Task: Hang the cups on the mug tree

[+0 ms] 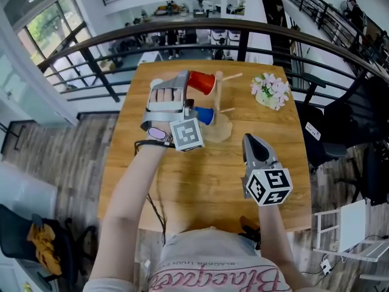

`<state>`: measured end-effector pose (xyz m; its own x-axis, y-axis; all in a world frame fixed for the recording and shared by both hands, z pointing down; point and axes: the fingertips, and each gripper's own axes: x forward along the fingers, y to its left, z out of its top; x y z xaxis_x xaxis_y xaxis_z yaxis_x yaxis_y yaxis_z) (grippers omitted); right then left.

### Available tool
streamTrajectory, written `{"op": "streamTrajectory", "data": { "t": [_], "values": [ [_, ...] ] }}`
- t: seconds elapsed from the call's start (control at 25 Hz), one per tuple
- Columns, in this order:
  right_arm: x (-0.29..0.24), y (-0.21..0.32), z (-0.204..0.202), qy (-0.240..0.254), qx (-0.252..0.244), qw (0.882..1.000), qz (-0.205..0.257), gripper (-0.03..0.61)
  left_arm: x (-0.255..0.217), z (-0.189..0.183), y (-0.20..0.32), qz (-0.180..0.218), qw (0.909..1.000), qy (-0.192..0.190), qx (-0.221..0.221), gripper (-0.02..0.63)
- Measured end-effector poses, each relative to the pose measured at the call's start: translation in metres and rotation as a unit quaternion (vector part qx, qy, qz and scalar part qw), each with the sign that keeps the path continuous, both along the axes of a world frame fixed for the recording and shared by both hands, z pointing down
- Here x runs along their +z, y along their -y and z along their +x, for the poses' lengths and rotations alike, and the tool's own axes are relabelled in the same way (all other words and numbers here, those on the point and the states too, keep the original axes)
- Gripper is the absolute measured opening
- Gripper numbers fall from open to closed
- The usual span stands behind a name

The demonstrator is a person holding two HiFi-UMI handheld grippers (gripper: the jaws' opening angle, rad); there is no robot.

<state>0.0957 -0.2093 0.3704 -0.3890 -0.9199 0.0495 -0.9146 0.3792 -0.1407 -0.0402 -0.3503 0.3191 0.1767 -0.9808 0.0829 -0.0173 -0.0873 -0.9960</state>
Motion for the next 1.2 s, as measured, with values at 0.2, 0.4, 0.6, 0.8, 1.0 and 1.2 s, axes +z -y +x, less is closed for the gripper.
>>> {"op": "streamTrajectory", "data": {
  "t": [0.2,0.4,0.6,0.8,1.0,1.2],
  "values": [
    [-0.001,-0.003,0.001,-0.016,0.003,1.0,0.003,0.002,0.005,-0.012,-0.024,-0.017,0.9955,-0.093,0.01,0.503],
    [-0.003,-0.006,0.001,-0.042,0.009,0.999,0.01,0.003,0.009,-0.027,-0.039,-0.059,0.9657,-0.253,0.003,0.488],
    [-0.011,-0.009,-0.004,-0.05,0.003,0.998,0.023,0.003,0.021,-0.035,-0.055,-0.089,0.9277,-0.363,0.004,0.456],
    [-0.015,-0.012,-0.005,-0.061,0.004,0.998,0.029,0.003,0.018,-0.043,-0.072,-0.111,0.8555,-0.505,0.025,0.388],
    [-0.015,-0.015,-0.003,-0.067,0.01,0.997,0.032,0.003,0.007,-0.053,-0.087,-0.105,0.7837,-0.609,0.061,0.281],
    [-0.012,-0.017,-0.002,-0.077,0.014,0.996,0.035,0.005,0.012,-0.062,-0.103,-0.097,0.7513,-0.649,0.07,0.173]
  ]
}}
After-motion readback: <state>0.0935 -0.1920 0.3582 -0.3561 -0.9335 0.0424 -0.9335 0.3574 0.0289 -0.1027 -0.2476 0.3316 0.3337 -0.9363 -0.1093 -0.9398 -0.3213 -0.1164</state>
